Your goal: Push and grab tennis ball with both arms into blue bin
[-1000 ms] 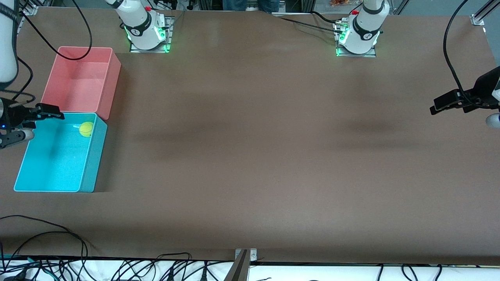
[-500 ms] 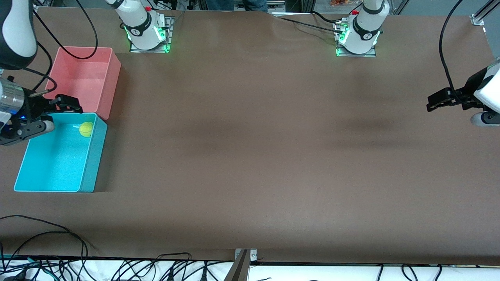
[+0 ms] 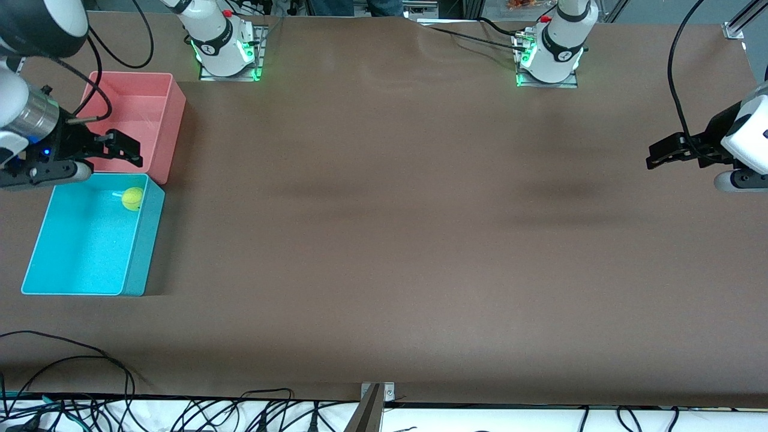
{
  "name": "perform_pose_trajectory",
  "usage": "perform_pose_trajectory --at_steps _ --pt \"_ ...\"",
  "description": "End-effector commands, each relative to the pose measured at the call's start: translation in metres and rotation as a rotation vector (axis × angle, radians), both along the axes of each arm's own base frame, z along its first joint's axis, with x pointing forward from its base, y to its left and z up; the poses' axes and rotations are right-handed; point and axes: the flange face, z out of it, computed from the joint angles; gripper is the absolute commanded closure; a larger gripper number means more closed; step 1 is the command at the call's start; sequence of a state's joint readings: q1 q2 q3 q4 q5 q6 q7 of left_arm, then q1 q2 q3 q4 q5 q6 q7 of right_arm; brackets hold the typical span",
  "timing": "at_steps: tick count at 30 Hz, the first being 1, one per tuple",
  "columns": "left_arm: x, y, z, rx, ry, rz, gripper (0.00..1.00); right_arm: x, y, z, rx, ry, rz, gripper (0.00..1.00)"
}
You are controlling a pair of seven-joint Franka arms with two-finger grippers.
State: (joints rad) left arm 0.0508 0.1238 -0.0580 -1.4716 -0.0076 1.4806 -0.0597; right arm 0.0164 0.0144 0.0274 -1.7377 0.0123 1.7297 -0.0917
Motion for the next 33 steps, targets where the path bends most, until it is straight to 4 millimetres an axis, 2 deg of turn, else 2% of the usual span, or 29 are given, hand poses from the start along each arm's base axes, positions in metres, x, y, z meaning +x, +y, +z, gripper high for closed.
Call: perform_pose_trajectory --at_steps 1,4,8,13,18,21,24,29,33 --pt "-0.006 0.000 0.003 -0.021 -0.015 -0.013 0.00 -0.032 -0.018 -0.001 0.004 -0.014 -0.059 0.00" --pt "-0.006 0.001 0.004 -0.020 -0.017 -0.012 0.00 -0.053 -0.033 -0.001 0.006 0.059 -0.089 0.00" --pt "-0.006 0.001 0.004 -0.015 -0.019 -0.012 0.00 -0.057 -0.043 0.008 0.009 0.090 -0.094 0.00" --pt "-0.006 0.001 0.004 -0.012 -0.018 -0.014 0.00 -0.052 -0.047 0.030 0.008 0.107 -0.100 0.00" --pt "-0.006 0.001 0.005 -0.012 -0.020 -0.014 0.00 -0.041 -0.033 0.042 -0.001 0.114 -0.079 0.00" --pt "-0.006 0.001 0.005 -0.012 -0.020 -0.014 0.00 -0.033 -0.035 0.036 -0.001 0.110 -0.091 0.00" --pt "-0.005 0.001 0.004 -0.012 -0.018 -0.014 0.00 -0.029 -0.043 0.038 0.003 0.070 -0.098 0.00" --pt "-0.005 0.001 0.004 -0.012 -0.018 -0.012 0.00 -0.036 -0.035 0.043 0.007 0.050 -0.102 0.00" --pt "-0.005 0.001 0.004 -0.012 -0.018 -0.014 0.00 -0.033 -0.035 0.044 0.010 0.018 -0.103 0.00"
